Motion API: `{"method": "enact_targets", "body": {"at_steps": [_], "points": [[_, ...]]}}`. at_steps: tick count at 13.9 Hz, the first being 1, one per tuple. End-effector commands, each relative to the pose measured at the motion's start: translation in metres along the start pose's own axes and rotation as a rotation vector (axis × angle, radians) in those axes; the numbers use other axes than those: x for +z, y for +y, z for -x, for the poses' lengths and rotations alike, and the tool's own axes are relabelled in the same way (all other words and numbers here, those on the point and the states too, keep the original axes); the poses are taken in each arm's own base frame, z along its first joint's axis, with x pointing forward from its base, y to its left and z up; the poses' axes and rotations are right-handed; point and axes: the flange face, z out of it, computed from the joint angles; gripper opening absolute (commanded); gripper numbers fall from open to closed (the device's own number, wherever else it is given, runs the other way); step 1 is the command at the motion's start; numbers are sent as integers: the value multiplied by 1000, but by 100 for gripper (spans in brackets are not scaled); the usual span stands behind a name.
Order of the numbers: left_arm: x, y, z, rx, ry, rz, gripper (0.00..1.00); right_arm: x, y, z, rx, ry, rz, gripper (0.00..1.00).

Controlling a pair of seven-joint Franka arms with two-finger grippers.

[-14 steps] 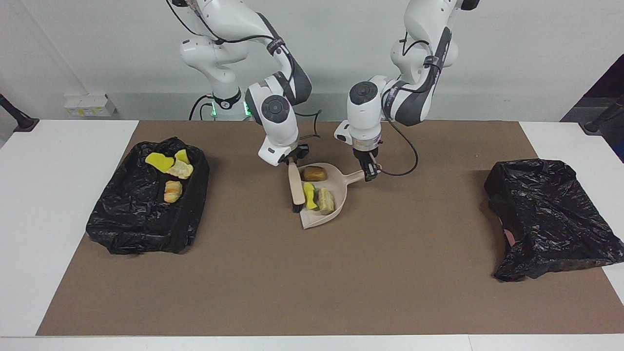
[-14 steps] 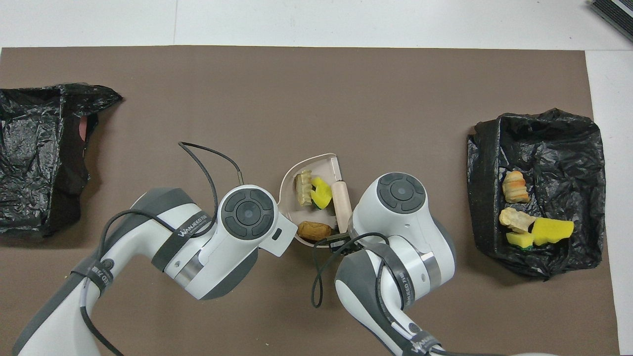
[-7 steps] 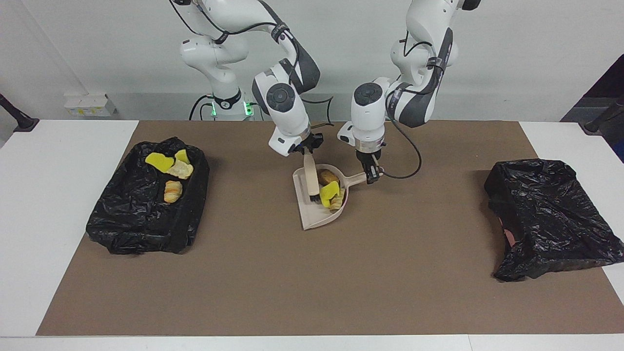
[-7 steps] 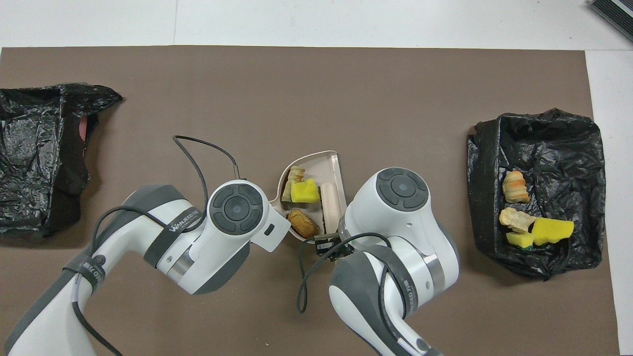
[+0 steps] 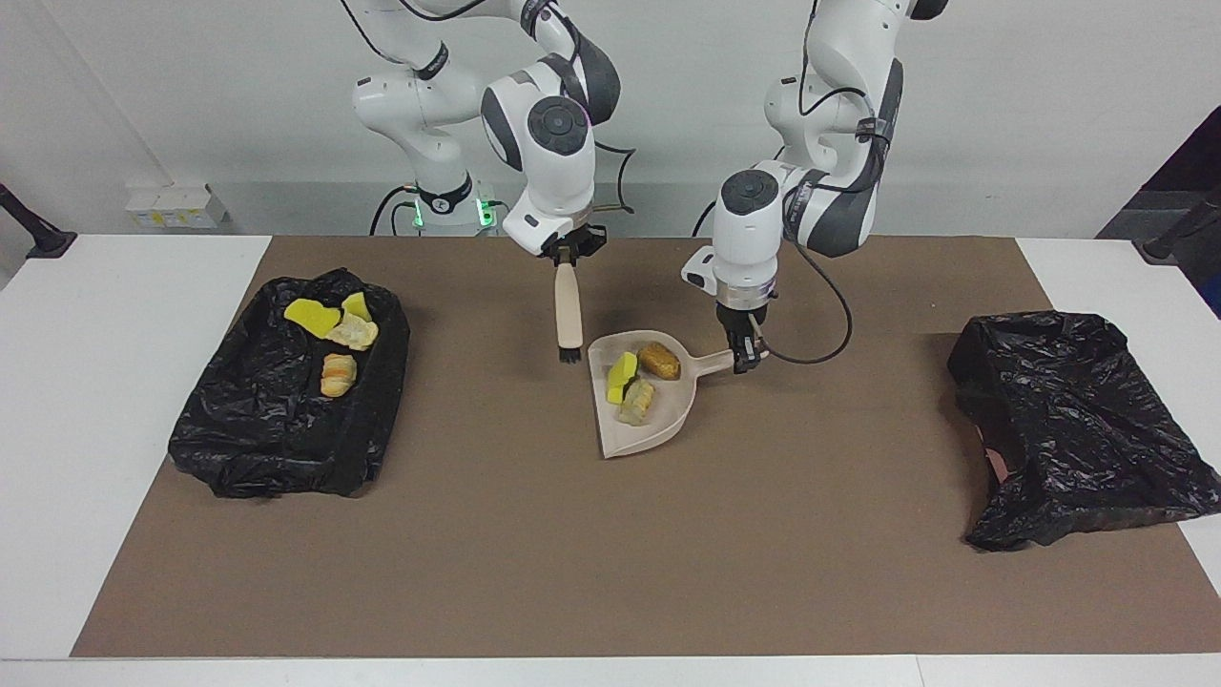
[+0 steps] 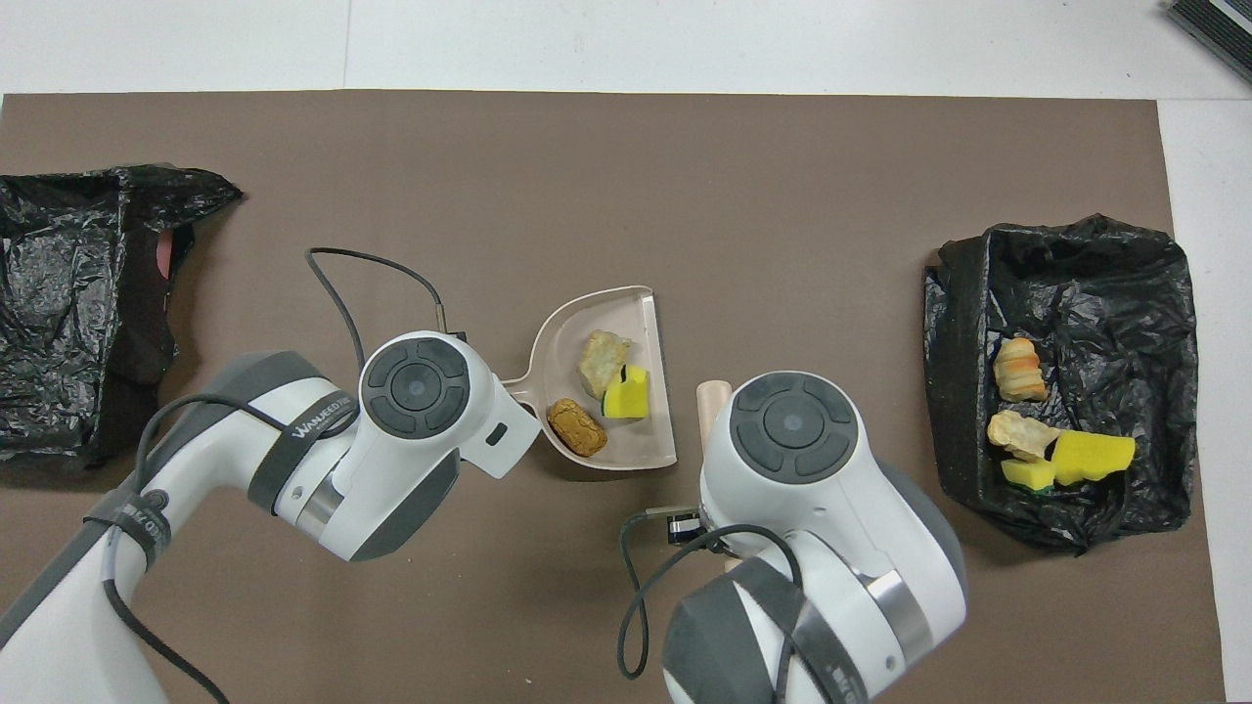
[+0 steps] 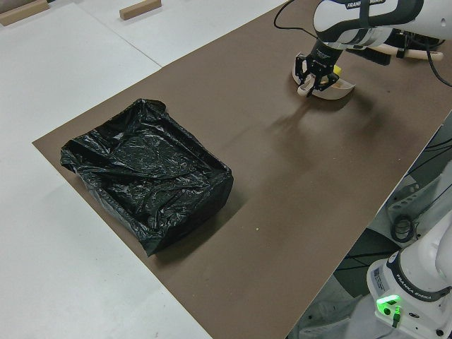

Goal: Sweep and dump trash in bin
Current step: 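Carry the loaded dustpan to the black bag with the left gripper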

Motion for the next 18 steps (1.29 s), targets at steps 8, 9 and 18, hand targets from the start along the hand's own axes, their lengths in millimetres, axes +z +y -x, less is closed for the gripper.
{"method": "enact_targets", "body": {"at_steps": [8, 9, 18], "points": [[-46, -38, 92, 37, 147, 28, 0, 32, -107, 52, 81, 26, -132, 0], [-51, -40, 103, 38, 164, 29, 0, 40, -118, 53, 99, 26, -146, 0], [-88, -66, 295, -56, 309, 84, 0, 109, -150, 56, 76, 50, -110, 0]]}}
